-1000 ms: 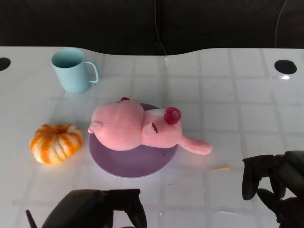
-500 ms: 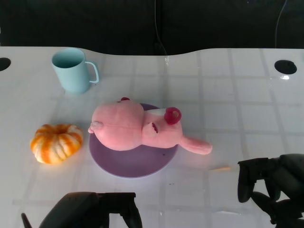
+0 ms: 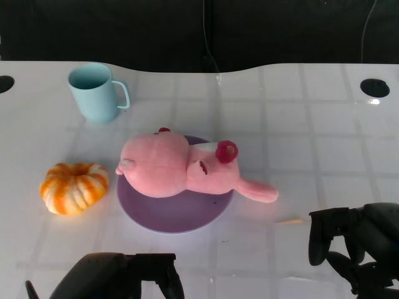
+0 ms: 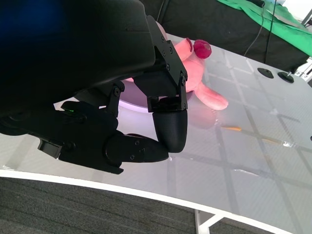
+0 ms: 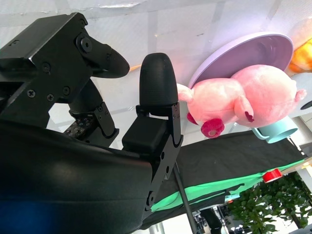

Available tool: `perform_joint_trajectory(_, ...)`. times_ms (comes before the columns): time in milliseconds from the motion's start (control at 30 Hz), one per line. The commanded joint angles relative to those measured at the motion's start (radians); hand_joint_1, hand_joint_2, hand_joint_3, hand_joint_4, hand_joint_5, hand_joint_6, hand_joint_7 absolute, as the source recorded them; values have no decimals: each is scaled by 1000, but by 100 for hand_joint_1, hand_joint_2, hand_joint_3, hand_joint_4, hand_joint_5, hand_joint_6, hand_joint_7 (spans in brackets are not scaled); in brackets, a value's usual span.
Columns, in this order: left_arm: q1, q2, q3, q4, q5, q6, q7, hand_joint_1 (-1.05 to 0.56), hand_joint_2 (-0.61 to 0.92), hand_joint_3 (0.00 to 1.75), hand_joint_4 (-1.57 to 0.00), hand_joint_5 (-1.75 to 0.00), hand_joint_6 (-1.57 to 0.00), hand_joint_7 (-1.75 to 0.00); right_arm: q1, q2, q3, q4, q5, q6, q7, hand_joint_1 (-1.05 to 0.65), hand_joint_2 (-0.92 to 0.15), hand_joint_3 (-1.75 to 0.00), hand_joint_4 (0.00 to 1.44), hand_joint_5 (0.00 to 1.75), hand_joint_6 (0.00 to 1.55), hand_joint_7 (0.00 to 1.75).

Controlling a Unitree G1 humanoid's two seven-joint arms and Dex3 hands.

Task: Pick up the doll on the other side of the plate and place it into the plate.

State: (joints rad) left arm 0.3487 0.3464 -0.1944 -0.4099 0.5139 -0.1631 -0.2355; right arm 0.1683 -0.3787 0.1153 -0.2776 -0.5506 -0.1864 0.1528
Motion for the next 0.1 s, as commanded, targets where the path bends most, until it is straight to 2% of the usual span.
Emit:
perform_joint_trajectory(33,7,16,11,1,-5,-7,8,-30,92,26,-71,-155,-72,-115,7,2,0,-6,11,-7,-14,11,-30,-115,94,168,92,126)
perform_joint_trajectory(100,10,18,13,-3,-7,-1,3,-30,92,26,-70,-155,-72,-115,9,4,3,-6,6,-9,-19,11,-29,-116,95,167,93,125)
